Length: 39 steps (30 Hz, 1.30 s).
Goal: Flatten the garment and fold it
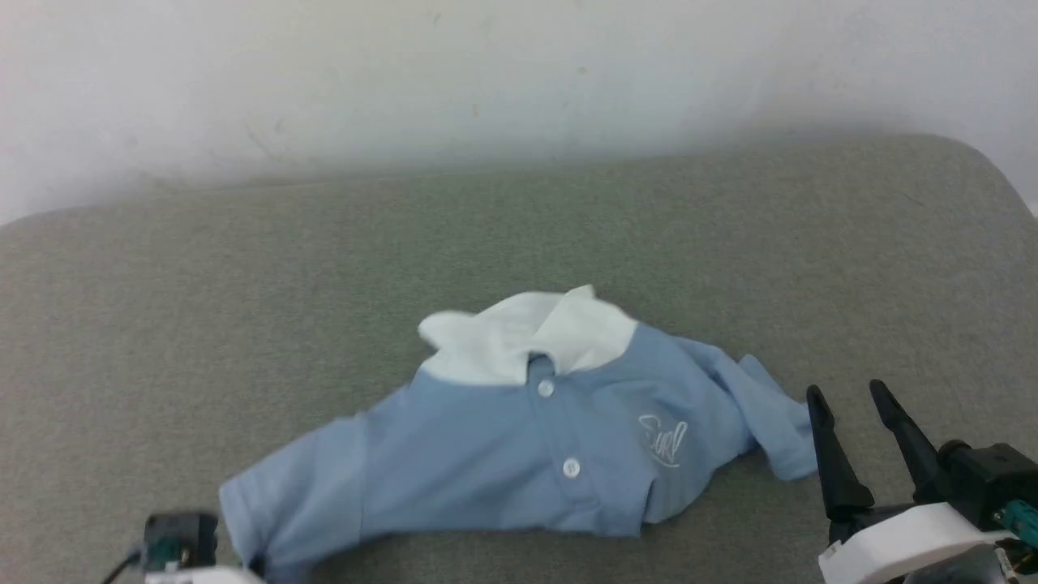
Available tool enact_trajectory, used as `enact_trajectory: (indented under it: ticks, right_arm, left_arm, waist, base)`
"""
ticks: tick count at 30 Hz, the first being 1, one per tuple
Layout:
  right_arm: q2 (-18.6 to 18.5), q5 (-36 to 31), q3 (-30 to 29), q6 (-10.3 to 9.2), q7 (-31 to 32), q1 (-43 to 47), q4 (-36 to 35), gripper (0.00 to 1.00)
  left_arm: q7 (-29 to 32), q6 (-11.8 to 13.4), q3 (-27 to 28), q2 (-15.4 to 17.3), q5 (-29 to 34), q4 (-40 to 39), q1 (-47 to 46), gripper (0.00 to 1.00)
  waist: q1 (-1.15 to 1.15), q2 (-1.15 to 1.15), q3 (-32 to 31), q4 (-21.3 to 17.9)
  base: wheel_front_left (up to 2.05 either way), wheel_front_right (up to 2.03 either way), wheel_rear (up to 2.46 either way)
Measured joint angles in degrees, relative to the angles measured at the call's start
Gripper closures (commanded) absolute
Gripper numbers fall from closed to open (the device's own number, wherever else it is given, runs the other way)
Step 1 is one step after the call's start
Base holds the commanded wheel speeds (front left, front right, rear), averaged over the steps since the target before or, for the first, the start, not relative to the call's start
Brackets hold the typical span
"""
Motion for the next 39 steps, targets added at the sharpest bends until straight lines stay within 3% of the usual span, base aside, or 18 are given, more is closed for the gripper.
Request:
enact_trajectory:
  ticks: [2, 5, 6, 7, 8, 11, 17, 22, 25, 29, 33, 39]
  right_arm:
    - [0.0, 0.1, -0.23, 0.0, 0.09, 0.59, -0.45, 0.0]
    - [0.01, 0.34, -0.44, 0.0, 0.59, 0.86, -1.11, 0.0]
    - [0.02, 0.42, -0.48, 0.0, 0.68, 0.87, -1.3, 0.0]
    - [0.01, 0.43, -0.55, 0.0, 0.97, 0.87, -1.38, 0.0]
    - [0.02, 0.43, -0.6, 0.0, 1.02, 0.88, -1.43, 0.0]
    - [0.01, 0.43, -0.74, 0.0, 1.37, 0.92, -1.66, 0.0]
    - [0.02, 0.42, -1.31, 0.0, 2.0, 1.46, -2.0, 0.0]
    - [0.01, 0.43, -2.26, -0.01, 3.33, 1.8, -2.09, 0.0]
    - [0.0, 0.16, -2.92, 0.0, 5.84, 1.92, -1.97, 0.0]
    - [-1.36, -1.19, -1.09, 0.0, 13.89, 1.88, -0.02, 0.0]
    - [-7.04, 0.58, 3.41, 0.0, 22.59, -0.68, 3.31, 0.0]
    - [-12.8, 4.44, 6.98, -0.01, 25.93, -9.46, 7.46, 0.0]
  left_arm:
    - [0.64, 2.35, 0.75, -0.2, -1.14, -2.54, 5.65, 1.0]
    - [0.9, 3.38, 0.93, -1.54, -3.47, -3.3, 10.42, 1.0]
    - [0.42, 3.38, 1.1, -2.59, -4.46, -3.19, 11.15, 0.68]
    - [-0.33, 3.34, 1.12, -3.63, -5.3, -2.71, 11.38, 0.19]
    - [-1.15, 3.19, 1.08, -4.33, -5.61, -2.11, 11.38, 0.0]
    - [-6.66, 2.27, 2.21, -6.09, -5.65, -0.75, 10.66, 0.0]
    - [-23.95, 0.04, 5.71, -8.22, -2.08, -0.18, 5.37, 0.0]
    - [-37.01, -3.71, 6.23, -9.67, 0.83, 1.6, 1.5, 0.0]
    - [-39.18, -4.49, 6.32, -10.78, 1.81, 3.0, 0.56, 0.0]
    - [-39.89, -5.38, 6.27, -13.05, 2.23, 4.78, 0.08, 0.0]
    - [-40.3, -6.48, 5.91, -15.19, 3.41, 6.36, -1.85, 0.0]
    - [-40.31, -7.9, 6.25, -17.81, 5.25, 7.26, -4.59, 0.0]
  waist:
    - [-0.01, 0.0, -0.51, 0.97]
    - [0.0, 0.0, -0.93, 2.19]
    - [0.0, 0.0, -0.99, 2.48]
    - [0.0, 0.0, -1.02, 2.7]
    - [0.0, 0.0, -1.03, 2.84]
    - [0.02, 0.0, -1.09, 2.85]
    - [0.01, 0.0, -1.61, 2.44]
    - [0.01, 0.0, -1.64, 2.05]
    - [0.01, 0.0, -1.43, 1.82]
    - [0.02, 0.0, -0.98, 1.79]
    - [0.01, 0.0, 0.19, 2.53]
    - [0.02, 0.0, 2.61, 3.53]
  base:
    - [0.0, 0.0, 0.0]
    - [0.0, 0.0, 0.0]
    - [0.0, 0.0, 0.0]
    - [0.0, 0.0, 0.0]
    - [0.0, 0.0, 0.0]
    - [0.0, 0.0, 0.0]
    - [0.0, 0.0, 0.0]
    - [0.0, 0.0, 0.0]
    - [0.0, 0.0, 0.0]
    - [0.0, 0.0, 0.0]
    - [0.0, 0.0, 0.0]
    - [0.0, 0.0, 0.0]
